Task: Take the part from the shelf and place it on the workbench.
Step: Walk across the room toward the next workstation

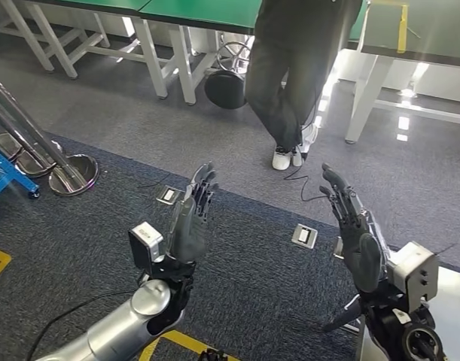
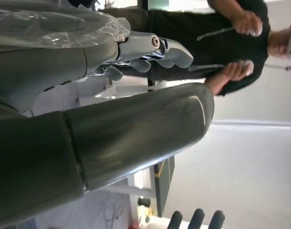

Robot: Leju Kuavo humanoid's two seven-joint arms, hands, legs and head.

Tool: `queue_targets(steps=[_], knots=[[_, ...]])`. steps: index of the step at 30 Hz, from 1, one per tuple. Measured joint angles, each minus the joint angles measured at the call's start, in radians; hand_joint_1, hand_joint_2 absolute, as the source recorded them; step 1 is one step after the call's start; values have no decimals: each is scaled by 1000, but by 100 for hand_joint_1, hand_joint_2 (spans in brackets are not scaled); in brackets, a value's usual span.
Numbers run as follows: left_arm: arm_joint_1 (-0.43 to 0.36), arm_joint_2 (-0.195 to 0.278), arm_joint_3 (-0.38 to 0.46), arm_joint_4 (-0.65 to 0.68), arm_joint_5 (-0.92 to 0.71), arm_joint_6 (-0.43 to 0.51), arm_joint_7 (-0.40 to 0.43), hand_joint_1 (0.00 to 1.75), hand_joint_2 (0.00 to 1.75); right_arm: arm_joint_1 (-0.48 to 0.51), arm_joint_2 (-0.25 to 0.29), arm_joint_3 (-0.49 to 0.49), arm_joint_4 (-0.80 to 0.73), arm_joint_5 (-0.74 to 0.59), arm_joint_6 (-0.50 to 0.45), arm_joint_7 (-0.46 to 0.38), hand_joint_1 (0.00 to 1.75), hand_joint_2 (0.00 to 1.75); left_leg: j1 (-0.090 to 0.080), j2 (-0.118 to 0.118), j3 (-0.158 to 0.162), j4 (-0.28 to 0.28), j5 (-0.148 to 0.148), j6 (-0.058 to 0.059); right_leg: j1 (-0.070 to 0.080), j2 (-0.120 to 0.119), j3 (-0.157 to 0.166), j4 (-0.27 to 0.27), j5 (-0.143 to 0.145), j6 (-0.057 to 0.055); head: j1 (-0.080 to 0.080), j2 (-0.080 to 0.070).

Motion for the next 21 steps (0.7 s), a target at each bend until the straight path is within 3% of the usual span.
queue_targets(steps=[2,3,4,6,7,9,10,12,13,14,15,17,19,21], knots=[[-2,0,0,0,0,-1,0,0,0,0,0,0,0,0,-1,0,0,0,-2,39,70,-138,51,0,4,-19,10,1,-11,13,-8,0],[-2,0,0,0,0,-2,0,0,0,-1,0,0,0,0,-2,1,0,0,-5,48,89,-175,59,5,7,-28,15,0,-15,19,-7,0],[-3,-1,0,0,0,-2,0,0,0,-1,0,0,0,0,-3,1,0,0,-9,48,94,-187,56,12,11,-37,20,-3,-19,25,-4,0],[-2,-1,0,-1,-1,-4,0,0,0,-1,0,0,0,1,-4,1,0,0,-9,20,95,-187,54,29,10,-51,31,-9,-26,38,9,0],[-1,-1,0,-1,-1,-4,0,0,0,-1,0,0,-1,2,-4,1,0,0,-8,8,98,-189,53,36,7,-42,32,-2,-36,42,14,0],[-2,-3,0,-2,-2,-6,0,0,0,-2,0,0,-2,3,-5,1,0,0,-4,-13,105,-193,51,50,3,3,-1,78,-84,45,26,0],[-3,-3,0,-2,-3,-7,0,0,0,-1,0,0,-2,3,-5,0,0,0,-5,-23,106,-193,50,55,5,27,-37,152,-117,42,33,0],[-2,-4,0,-2,-3,-8,0,0,0,3,0,0,-2,3,-6,1,0,0,-10,-48,108,-192,48,60,11,44,-118,296,-162,39,39,0],[0,-4,0,-2,-3,-8,0,0,0,5,0,0,-2,3,-6,1,0,0,-12,-62,110,-191,46,61,13,46,-139,321,-155,36,40,0],[0,-4,0,-2,-3,-8,0,0,0,5,0,1,-2,3,-6,1,0,0,-14,-78,113,-190,45,61,15,49,-140,302,-127,32,40,0],[0,-4,0,-2,-3,-9,0,0,0,5,0,1,-2,3,-6,1,0,0,-15,-93,117,-189,43,61,15,57,-121,243,-81,26,40,0],[-1,-4,0,-2,-3,-10,0,0,0,5,0,0,-2,3,-6,1,0,0,-15,-122,120,-186,39,57,14,103,-70,100,-4,15,42,0],[-2,-5,0,-2,-3,-11,1,0,0,4,-1,0,-2,3,-6,1,0,0,-12,-146,113,-184,40,48,15,136,-38,30,13,10,43,0],[-2,-5,0,-2,-3,-11,1,0,0,3,0,0,-2,3,-6,1,0,0,-9,-167,106,-186,46,34,15,121,-27,18,9,7,43,0]])
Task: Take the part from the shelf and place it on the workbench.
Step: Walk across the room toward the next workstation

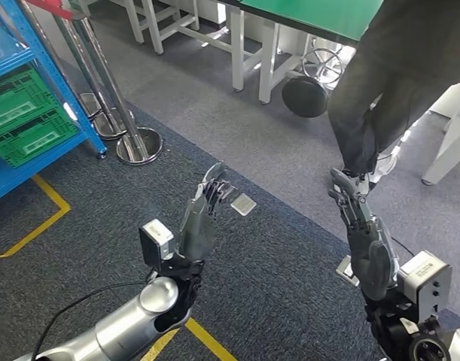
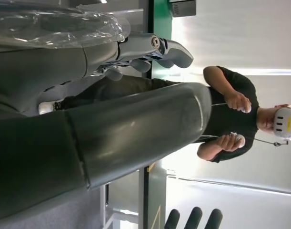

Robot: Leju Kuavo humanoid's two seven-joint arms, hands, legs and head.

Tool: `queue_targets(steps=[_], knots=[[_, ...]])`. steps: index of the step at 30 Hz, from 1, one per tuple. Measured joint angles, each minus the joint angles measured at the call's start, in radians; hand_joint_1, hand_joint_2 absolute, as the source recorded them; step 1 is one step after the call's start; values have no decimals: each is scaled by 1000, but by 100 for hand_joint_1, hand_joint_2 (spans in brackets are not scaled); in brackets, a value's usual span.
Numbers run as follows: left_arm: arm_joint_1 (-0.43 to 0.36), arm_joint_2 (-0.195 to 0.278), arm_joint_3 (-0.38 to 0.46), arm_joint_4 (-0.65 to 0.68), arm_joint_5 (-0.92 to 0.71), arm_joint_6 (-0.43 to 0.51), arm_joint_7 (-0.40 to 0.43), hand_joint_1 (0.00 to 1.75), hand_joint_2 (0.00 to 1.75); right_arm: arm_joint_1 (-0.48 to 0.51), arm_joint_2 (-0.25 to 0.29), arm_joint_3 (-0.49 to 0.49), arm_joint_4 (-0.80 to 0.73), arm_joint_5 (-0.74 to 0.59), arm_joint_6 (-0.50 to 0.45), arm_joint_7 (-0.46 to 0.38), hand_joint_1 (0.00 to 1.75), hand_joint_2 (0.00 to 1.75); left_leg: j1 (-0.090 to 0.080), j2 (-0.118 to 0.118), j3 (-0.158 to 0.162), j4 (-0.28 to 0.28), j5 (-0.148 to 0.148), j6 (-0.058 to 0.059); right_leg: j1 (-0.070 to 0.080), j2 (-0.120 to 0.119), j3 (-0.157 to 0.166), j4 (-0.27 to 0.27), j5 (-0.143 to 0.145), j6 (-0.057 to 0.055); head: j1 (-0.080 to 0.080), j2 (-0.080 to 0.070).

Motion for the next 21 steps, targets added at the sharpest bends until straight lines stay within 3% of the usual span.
queue_targets(steps=[1,2,4,6,7,8,9,11,13,15,17,19,21], knots=[[0,1,0,0,0,0,0,0,0,-1,0,0,0,0,0,0,0,0,-2,14,-3,4,-2,-6,-1,-13,5,-5,2,-4,-1,0],[0,1,0,0,0,-1,0,0,0,-2,0,0,0,1,0,0,0,0,-6,42,-11,22,-13,-11,-4,-26,10,-11,4,-9,-6,0],[-1,2,0,0,0,-2,1,0,0,-3,0,-1,0,2,0,1,0,0,-13,117,-60,127,-65,-19,-7,-53,19,-19,5,-17,-15,0],[-3,3,0,0,1,-3,7,0,0,0,1,-1,0,3,0,2,0,0,-7,144,-133,264,-115,-26,-10,-75,21,-19,2,-20,-26,0],[-3,3,0,0,2,-2,11,0,0,2,1,-1,0,3,1,2,0,0,-1,148,-154,295,-116,-29,-12,-86,22,-19,0,-19,-30,0],[-4,4,0,0,2,-1,14,0,0,4,1,-1,0,3,2,3,0,0,5,151,-152,283,-96,-33,-14,-97,25,-19,-4,-17,-35,0],[-5,5,0,0,3,0,16,0,0,4,1,-1,1,3,3,3,0,0,10,159,-130,232,-62,-38,-16,-109,29,-18,-9,-12,-38,0],[-7,6,0,0,4,2,17,0,0,4,1,-2,1,4,5,3,0,0,12,205,-59,85,2,-46,-15,-131,39,-14,-23,3,-46,0],[-11,6,0,0,5,3,17,0,0,3,1,-3,1,4,5,3,0,0,8,228,-25,14,18,-35,-8,-152,49,-14,-36,18,-45,0],[-12,7,0,0,6,3,17,0,0,2,1,-4,1,5,5,2,0,0,6,201,-25,12,12,-13,-6,-174,63,-23,-43,29,-34,0],[-13,7,0,-1,6,4,17,0,0,2,1,-4,0,6,5,2,0,0,8,177,-21,10,10,3,-10,-158,64,-7,-65,37,-23,0],[-16,6,0,-1,7,4,17,0,0,3,1,-6,0,7,4,1,0,0,8,154,-17,7,9,15,-10,-107,16,98,-123,35,-11,0],[-17,5,0,-1,7,5,17,0,0,8,1,-7,0,7,4,1,0,0,2,127,-15,7,8,21,-3,-80,-66,252,-181,28,-3,0]])
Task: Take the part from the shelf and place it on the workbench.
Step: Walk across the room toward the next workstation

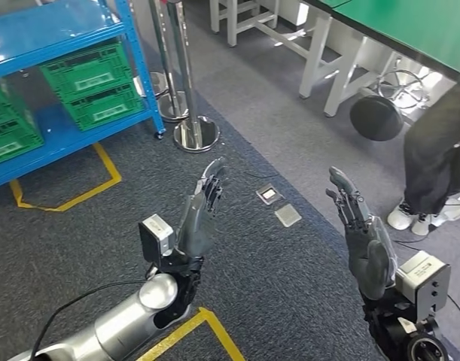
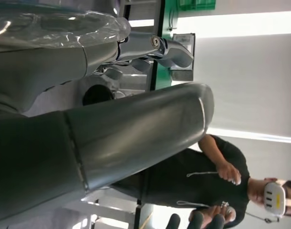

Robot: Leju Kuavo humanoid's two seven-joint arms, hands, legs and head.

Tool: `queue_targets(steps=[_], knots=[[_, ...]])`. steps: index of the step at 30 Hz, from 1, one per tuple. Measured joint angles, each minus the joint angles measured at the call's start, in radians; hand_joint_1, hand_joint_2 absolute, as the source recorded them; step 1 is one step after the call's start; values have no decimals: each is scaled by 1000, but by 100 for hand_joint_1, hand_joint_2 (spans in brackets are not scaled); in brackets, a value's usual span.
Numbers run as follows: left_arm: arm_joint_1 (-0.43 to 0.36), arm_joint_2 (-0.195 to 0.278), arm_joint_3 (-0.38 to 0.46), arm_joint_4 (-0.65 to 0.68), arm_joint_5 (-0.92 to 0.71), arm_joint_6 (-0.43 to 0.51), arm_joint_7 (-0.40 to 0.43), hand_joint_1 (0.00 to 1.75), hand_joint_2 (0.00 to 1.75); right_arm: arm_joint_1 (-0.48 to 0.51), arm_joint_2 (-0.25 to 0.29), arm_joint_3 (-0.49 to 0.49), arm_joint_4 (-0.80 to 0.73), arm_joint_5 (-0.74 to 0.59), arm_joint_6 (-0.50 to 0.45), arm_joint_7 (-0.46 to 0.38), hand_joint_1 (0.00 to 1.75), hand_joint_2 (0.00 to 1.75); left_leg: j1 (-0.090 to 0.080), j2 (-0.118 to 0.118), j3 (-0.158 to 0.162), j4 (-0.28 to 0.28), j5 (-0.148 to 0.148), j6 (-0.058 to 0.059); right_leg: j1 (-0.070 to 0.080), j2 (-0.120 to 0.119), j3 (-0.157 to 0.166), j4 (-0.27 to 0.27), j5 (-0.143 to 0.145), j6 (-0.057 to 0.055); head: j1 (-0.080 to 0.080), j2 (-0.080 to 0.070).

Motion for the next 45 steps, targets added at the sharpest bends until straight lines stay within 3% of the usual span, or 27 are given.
queue_targets(steps=[1,2,4,6,8,9,10,11,14,16,17,19,21,22,23,25,27,29,30,32,34,36,38,40,42,44,45], knots=[[1,0,0,0,0,2,0,0,0,4,0,0,0,0,0,0,0,0,-3,-15,1,0,-1,2,4,4,-29,43,-4,-4,2,0],[1,0,0,0,0,4,0,0,0,7,0,-1,1,1,0,0,0,0,-6,-31,3,0,-1,3,8,6,-39,46,13,-10,2,0],[1,0,0,0,1,7,0,0,0,11,0,-2,1,2,0,0,0,0,-9,-62,10,1,-3,3,14,29,-5,-64,99,-26,4,0],[0,-1,0,0,1,8,0,0,0,12,0,-4,1,3,1,0,0,0,-12,-88,11,2,-3,-1,15,81,42,-194,162,-38,4,0],[0,-1,0,0,3,9,1,0,0,14,0,-6,1,5,1,0,0,0,-8,-112,4,1,0,-10,16,104,63,-241,171,-41,4,0],[1,-1,0,0,4,11,1,0,0,14,0,-6,0,5,2,-1,0,0,-7,-127,0,-1,4,-17,15,93,70,-248,172,-42,3,0],[2,0,0,0,5,12,1,0,0,14,1,-6,0,6,2,-1,0,0,-7,-126,-2,1,4,-23,14,79,74,-253,175,-44,3,0],[2,1,0,0,6,14,1,0,0,15,2,-6,0,7,2,-1,0,0,-10,-108,-9,15,-5,-28,12,64,79,-258,178,-47,-1,0],[-1,2,0,0,11,18,0,0,0,18,3,-8,-1,10,2,-1,0,0,-13,-5,-86,173,-88,-40,11,19,88,-269,182,-57,-13,0],[0,3,-1,0,14,19,0,0,0,22,3,-8,-1,11,3,0,0,0,-9,20,-145,286,-127,-45,13,-13,87,-269,180,-58,-14,0],[1,3,-1,0,14,19,0,0,0,23,3,-8,-1,11,3,0,0,0,-7,24,-147,290,-119,-46,13,-28,87,-269,179,-57,-16,0],[1,4,-1,0,15,21,0,0,0,25,3,-8,-1,12,3,0,0,0,-7,42,-88,183,-64,-41,13,-53,91,-269,175,-54,-19,0],[-2,4,-1,0,16,24,0,0,0,25,3,-8,-1,15,3,0,0,0,-16,91,-7,42,-19,-29,17,-74,96,-269,168,-47,-21,0],[-3,4,-1,0,17,26,0,0,0,25,3,-8,-2,16,3,0,0,0,-20,107,16,3,-11,-23,20,-83,100,-269,165,-42,-20,0],[-4,4,-1,0,17,27,0,0,0,26,3,-9,-2,16,3,0,0,0,-24,110,24,-12,-11,-17,22,-93,103,-270,161,-38,-19,0],[-4,5,-2,0,17,28,-1,0,0,27,3,-9,-2,17,3,1,0,0,-22,83,27,-17,-8,-9,21,-108,109,-270,153,-27,-15,0],[-5,5,-3,0,18,29,0,0,0,27,3,-12,-3,19,3,1,0,0,-16,60,32,-24,-5,-1,18,-75,96,-230,120,-18,-9,0],[-6,4,-5,0,20,30,0,0,0,28,3,-14,-4,20,3,3,0,0,-13,36,33,-26,-3,5,15,-20,39,-102,57,-13,-1,0],[-5,3,-7,0,21,30,0,0,0,30,3,-14,-4,21,3,5,0,0,-14,23,33,-26,-3,7,15,-6,3,-30,30,-12,2,0],[-4,3,-10,0,23,29,0,0,0,33,3,-15,-4,23,2,9,0,0,-13,-6,34,-25,-4,8,15,3,-37,33,30,-10,4,0],[-2,3,-11,0,25,27,0,0,0,35,3,-15,-4,24,-1,12,0,0,-12,-37,38,-22,-5,5,10,16,-7,-59,103,-10,5,0],[-3,3,-12,0,24,25,0,0,0,35,3,-16,-5,25,-3,14,0,0,-12,-64,35,-15,-8,-2,1,67,45,-190,165,-12,7,0],[-3,2,-12,0,24,23,0,0,0,36,3,-16,-6,25,-4,17,0,0,-10,-86,24,-10,-4,-14,-1,99,68,-243,174,-17,8,0],[-2,3,-12,0,23,20,0,0,0,36,3,-17,-7,25,-4,18,0,0,-6,-103,14,-9,0,-26,1,79,74,-249,175,-27,7,0],[-3,5,-12,0,22,20,0,0,0,34,3,-17,-7,25,-3,19,0,0,-9,-66,-5,28,-22,-36,1,54,79,-257,180,-38,0,0],[-4,6,-12,0,21,19,0,0,0,33,3,-17,-7,25,-1,19,0,0,-11,-3,-66,150,-83,-44,5,26,81,-261,180,-48,-8,0],[-4,6,-12,0,21,19,0,0,0,33,3,-17,-7,25,0,19,0,0,-9,11,-103,223,-113,-47,8,11,80,-261,179,-52,-10,0]])
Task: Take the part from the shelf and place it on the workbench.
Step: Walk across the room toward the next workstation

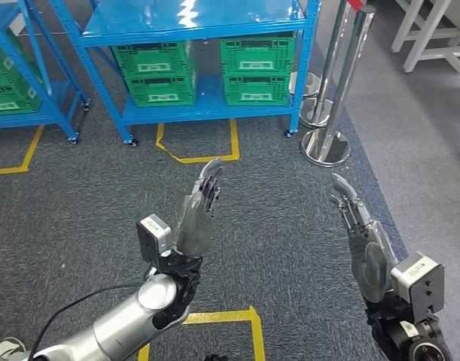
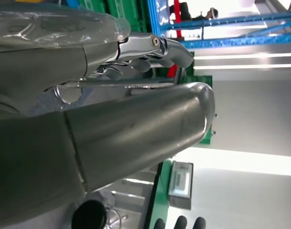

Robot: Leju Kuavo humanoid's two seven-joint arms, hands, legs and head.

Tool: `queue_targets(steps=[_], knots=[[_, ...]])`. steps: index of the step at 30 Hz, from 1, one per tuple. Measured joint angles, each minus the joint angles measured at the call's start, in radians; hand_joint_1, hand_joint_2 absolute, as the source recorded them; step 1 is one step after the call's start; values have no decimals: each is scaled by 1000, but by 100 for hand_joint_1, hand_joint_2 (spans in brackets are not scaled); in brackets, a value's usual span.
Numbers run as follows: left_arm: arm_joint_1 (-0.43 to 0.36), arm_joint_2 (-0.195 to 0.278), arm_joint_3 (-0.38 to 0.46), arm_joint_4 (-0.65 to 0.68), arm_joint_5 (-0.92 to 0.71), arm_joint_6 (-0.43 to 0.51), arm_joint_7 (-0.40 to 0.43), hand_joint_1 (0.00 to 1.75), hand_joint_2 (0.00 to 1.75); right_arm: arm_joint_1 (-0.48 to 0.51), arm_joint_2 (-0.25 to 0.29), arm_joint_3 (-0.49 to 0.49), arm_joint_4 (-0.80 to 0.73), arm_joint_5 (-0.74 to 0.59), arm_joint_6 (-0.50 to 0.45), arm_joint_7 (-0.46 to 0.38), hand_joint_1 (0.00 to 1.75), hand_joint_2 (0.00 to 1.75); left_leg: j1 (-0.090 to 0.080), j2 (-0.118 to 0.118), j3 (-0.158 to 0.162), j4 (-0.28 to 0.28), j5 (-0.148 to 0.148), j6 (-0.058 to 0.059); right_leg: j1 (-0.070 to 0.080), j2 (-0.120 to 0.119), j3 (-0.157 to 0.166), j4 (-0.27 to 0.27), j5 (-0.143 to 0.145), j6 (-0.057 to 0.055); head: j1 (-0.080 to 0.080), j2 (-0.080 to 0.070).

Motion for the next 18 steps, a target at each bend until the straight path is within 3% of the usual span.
queue_targets(steps=[1,2,3,4,6,7,8,10,12,14,16,17,18], knots=[[1,0,0,0,0,0,0,0,0,1,0,0,0,0,0,0,0,0,2,6,-29,56,-18,-2,2,-15,-1,0,-1,-2,-1,0],[3,1,0,0,0,0,0,0,0,1,0,0,0,0,1,1,0,0,3,9,-39,75,-17,-3,4,-30,-1,0,-1,-3,-1,0],[3,1,0,0,0,0,0,0,0,1,0,0,0,0,1,1,0,0,4,13,-25,50,2,-2,5,-43,0,0,-2,-3,-2,0],[4,2,0,0,0,0,1,0,0,1,0,0,0,0,1,1,0,0,4,22,9,-11,33,0,5,-57,1,0,-4,-2,-3,0],[2,2,0,0,-1,0,1,0,0,0,0,0,0,0,1,0,0,0,-2,61,93,-159,84,10,9,-78,4,1,-8,3,-5,0],[1,1,0,0,-1,0,1,0,0,-1,0,-1,0,0,2,0,0,0,-5,75,119,-206,96,17,12,-87,6,1,-10,7,-5,0],[0,1,0,0,-1,-1,1,0,0,-1,0,-1,0,0,2,0,0,0,-9,80,130,-227,98,23,14,-95,8,1,-12,11,-4,0],[-1,1,0,0,-2,-4,0,0,0,-4,0,-2,0,-1,4,0,0,0,-10,57,132,-237,100,34,15,-111,12,-3,-17,20,-1,0],[-2,1,0,0,-3,-9,0,0,0,-8,0,-2,0,-5,8,-2,0,0,-5,37,138,-246,104,45,11,-85,2,27,-40,29,2,0],[-3,-1,0,0,-4,-11,-1,0,0,-10,0,-2,0,-9,11,-4,0,0,-1,19,143,-251,106,53,8,-32,-51,144,-99,35,10,0],[-2,-2,0,0,-4,-12,-1,0,0,-9,0,-1,1,-11,11,-5,0,0,-1,-4,144,-250,106,56,7,-9,-122,284,-149,38,15,0],[-1,-3,0,0,-4,-12,-1,0,0,-9,0,0,2,-11,11,-6,0,0,-1,-18,145,-250,106,56,7,-7,-139,311,-147,40,16,0],[-1,-3,0,0,-4,-12,-1,0,0,-9,0,0,2,-11,11,-6,0,0,-1,-32,147,-250,105,55,5,-5,-137,296,-125,40,17,0]])
